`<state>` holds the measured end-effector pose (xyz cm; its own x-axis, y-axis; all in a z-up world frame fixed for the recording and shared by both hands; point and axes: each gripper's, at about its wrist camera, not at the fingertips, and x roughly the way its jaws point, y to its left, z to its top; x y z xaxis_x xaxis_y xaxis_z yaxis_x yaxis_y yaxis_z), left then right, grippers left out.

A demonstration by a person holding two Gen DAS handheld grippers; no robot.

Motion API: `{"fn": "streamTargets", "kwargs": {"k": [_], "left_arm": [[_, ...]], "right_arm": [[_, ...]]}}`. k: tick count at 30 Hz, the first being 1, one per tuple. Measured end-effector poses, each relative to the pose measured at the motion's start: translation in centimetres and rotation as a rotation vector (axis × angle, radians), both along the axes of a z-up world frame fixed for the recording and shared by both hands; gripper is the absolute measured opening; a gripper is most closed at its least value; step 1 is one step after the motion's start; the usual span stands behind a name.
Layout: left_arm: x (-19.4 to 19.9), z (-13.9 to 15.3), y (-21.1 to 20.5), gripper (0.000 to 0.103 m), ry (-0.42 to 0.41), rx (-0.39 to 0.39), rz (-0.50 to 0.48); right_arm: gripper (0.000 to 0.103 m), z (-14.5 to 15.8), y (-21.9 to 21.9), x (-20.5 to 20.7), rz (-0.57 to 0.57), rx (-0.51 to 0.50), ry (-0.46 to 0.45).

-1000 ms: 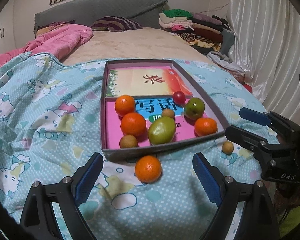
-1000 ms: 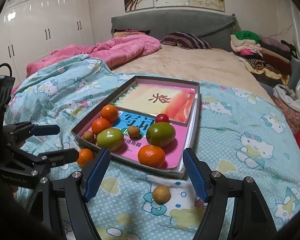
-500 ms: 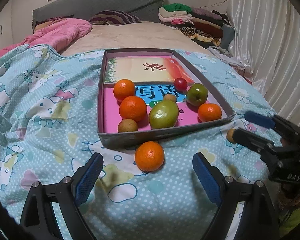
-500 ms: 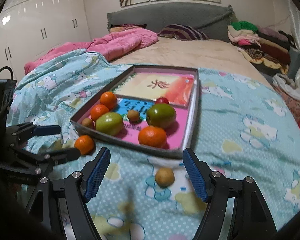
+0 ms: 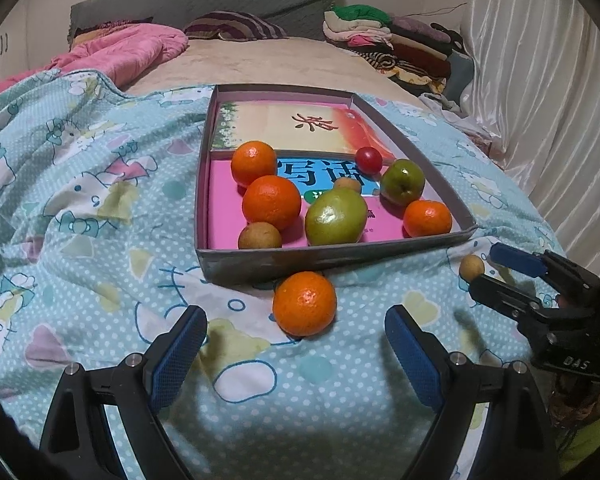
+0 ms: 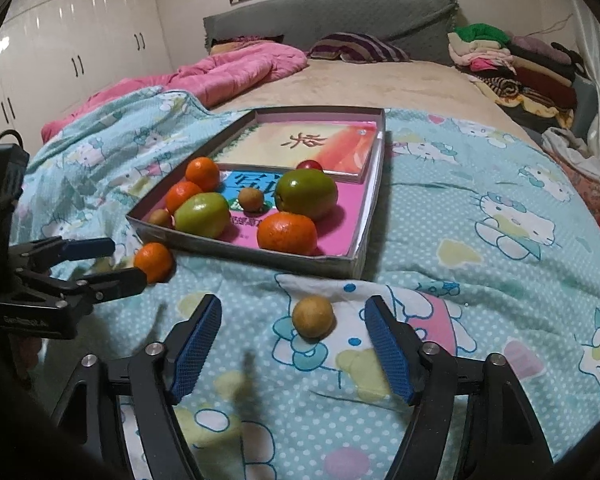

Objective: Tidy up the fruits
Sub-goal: 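Lower the right tool to the brown fruit while the left tool lowers to the orange, then close the right tool on the small brown fruit while the left tool grasps the orange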

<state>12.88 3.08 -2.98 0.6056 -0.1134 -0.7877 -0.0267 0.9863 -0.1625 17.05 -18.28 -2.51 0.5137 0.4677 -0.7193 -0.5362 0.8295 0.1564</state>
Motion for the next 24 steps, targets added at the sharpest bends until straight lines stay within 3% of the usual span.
{"fn": "streamTargets", "kwargs": {"k": [5, 11, 20, 24], "left_arm": [[0.1, -0.3, 0.3, 0.088, 0.004, -0.016, 0.003], [0.4, -0.8, 0.3, 0.075, 0.007, -0.029, -0.006], [1.6, -1.4, 0.0, 0.053, 0.016, -0.025, -0.002], [2.3, -2.0, -0.2, 0.035, 0.029, -0.016, -0.01]], "right_arm": [[0.047, -1.0, 0.3, 0.4, 0.006, -0.022, 0.026], [0.031, -1.7, 0.3, 1.0, 0.009, -0.046, 0.033], [0.024, -1.7, 0.5, 1.1, 0.033, -0.057, 0.024], [0.023, -1.5, 0.5, 1.0, 0.044, -0.052, 0.019]]}}
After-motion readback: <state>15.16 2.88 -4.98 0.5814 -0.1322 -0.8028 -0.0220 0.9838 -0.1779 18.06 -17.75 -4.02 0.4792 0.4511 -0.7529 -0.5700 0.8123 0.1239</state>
